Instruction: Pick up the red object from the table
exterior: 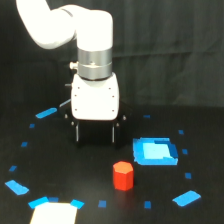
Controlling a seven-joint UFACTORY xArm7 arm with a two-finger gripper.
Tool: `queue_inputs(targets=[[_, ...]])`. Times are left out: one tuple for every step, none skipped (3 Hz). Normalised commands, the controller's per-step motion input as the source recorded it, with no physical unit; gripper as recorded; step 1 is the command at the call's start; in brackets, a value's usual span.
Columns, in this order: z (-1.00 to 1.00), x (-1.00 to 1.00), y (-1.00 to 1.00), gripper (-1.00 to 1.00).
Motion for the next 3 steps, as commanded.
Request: queue_inputs(targets=[[-0.23,0.36,-0.88,1.0],[0.04,0.22,-0.82,0.98],[0.02,0.31,-0.9,1.0]])
